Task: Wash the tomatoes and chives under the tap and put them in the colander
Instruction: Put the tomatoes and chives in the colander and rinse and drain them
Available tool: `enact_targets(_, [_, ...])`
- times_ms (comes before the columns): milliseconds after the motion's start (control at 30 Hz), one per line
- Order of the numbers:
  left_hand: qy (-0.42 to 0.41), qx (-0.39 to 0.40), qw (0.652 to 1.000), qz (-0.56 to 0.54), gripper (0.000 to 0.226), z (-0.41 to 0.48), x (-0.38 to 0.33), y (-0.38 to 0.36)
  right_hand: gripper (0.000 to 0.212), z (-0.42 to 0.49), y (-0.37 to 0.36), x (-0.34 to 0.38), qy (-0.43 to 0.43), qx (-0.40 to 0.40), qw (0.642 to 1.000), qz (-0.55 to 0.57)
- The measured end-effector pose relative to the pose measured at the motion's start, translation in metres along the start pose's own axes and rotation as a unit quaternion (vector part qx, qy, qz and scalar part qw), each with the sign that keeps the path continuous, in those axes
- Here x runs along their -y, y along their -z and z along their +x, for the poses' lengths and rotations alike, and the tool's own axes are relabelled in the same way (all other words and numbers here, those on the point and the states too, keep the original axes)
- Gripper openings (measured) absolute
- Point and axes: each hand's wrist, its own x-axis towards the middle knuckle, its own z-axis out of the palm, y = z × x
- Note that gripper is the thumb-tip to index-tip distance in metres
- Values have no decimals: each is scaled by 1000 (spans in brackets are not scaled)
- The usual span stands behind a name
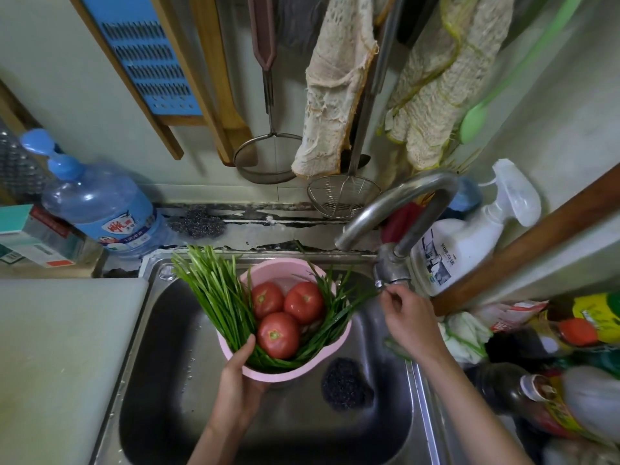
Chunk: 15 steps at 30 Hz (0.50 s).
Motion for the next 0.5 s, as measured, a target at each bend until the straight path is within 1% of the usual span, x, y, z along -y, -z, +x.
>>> enact_targets(33, [-2,3,1000,7,41,-2,-1,2,23,-7,0,2,2,21,1000,-4])
enact_targets(100, [-11,6,1000,23,38,-7,-4,5,39,-25,-4,11,7,54,999,-3])
enact_targets(167, [-27,4,999,41,40,-14,-8,7,61,-38,-14,22,-41,139,989,28])
enact_targets(200, [-37,4,998,48,42,-18,-10,7,69,-40,-22,28,-81,200,975,51])
enact_targets(233, [-46,2,998,54,45,-22,-11,8,70,-41,-28,34,-119,259,955,89])
enact_targets(267, [-53,2,997,57,46,-26,-12,10,65,-40,-34,38,-145,294,933,148])
enact_targets(300, [-61,0,996,60,48,-30,-13,12,53,-39,-41,41,-164,298,915,215])
enact_targets(333, [-67,0,996,64,49,-35,-13,13,40,-38,-47,43,-173,274,910,258])
enact_targets(367, [-72,-2,995,70,51,-39,-14,15,30,-37,-52,47,-167,234,922,258])
enact_targets(400, [-76,0,994,75,51,-43,-15,16,27,-37,-55,53,-146,197,946,213])
enact_targets(433, [-78,3,994,78,49,-48,-16,17,25,-37,-58,59,-115,169,970,134])
enact_targets(467, [-79,5,994,78,48,-52,-15,18,26,-37,-63,64,-74,141,986,44])
enact_targets(500, [-81,2,994,75,47,-56,-15,19,27,-37,-66,69,-25,114,993,-35])
